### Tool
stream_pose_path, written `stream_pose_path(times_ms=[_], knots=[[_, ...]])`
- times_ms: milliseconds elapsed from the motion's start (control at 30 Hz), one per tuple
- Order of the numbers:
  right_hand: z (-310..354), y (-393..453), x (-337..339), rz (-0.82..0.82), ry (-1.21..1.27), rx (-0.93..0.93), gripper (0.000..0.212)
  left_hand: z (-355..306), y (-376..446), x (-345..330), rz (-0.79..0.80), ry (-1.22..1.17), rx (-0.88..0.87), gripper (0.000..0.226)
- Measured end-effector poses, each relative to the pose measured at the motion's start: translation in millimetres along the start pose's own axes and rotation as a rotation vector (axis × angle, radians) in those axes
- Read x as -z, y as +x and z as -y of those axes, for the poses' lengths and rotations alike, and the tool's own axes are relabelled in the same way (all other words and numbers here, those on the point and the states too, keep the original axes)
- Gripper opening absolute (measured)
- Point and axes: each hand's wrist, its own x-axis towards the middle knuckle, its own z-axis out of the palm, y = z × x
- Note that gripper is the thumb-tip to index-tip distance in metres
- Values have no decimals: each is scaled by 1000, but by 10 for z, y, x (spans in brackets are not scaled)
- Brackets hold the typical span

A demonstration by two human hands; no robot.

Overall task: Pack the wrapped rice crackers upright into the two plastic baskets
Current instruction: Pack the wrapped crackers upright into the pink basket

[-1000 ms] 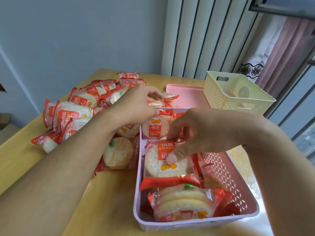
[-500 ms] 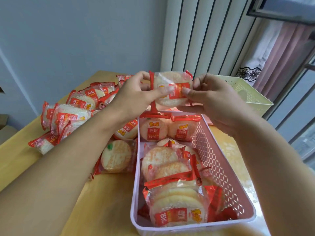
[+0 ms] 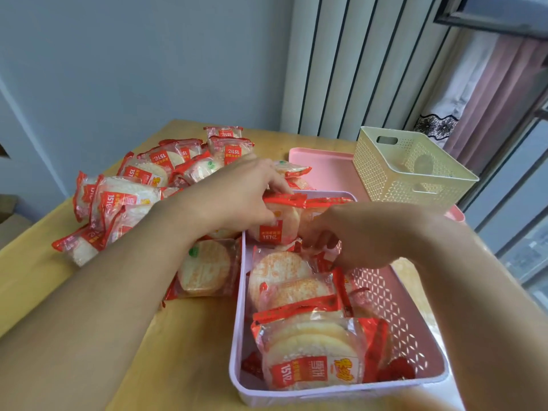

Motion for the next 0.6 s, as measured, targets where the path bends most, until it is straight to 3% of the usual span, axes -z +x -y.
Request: stream_pose_path(times_ms=[67, 167, 267, 467, 600], knots=[[10, 4, -8, 8, -1, -5, 49, 31, 16, -56, -28, 21, 25, 64], [8, 14, -14, -25, -37, -9, 34, 49, 18, -66, 3, 6, 40, 75], [15, -62, 45, -52, -45, -41, 41, 33, 16, -79, 22, 0, 72, 80], [-55, -237, 193, -355, 46, -38, 36, 40, 45, -115, 53, -11, 169, 89], [-35, -241, 232, -528, 153, 14, 19, 35, 3, -39, 97, -52, 176, 92]])
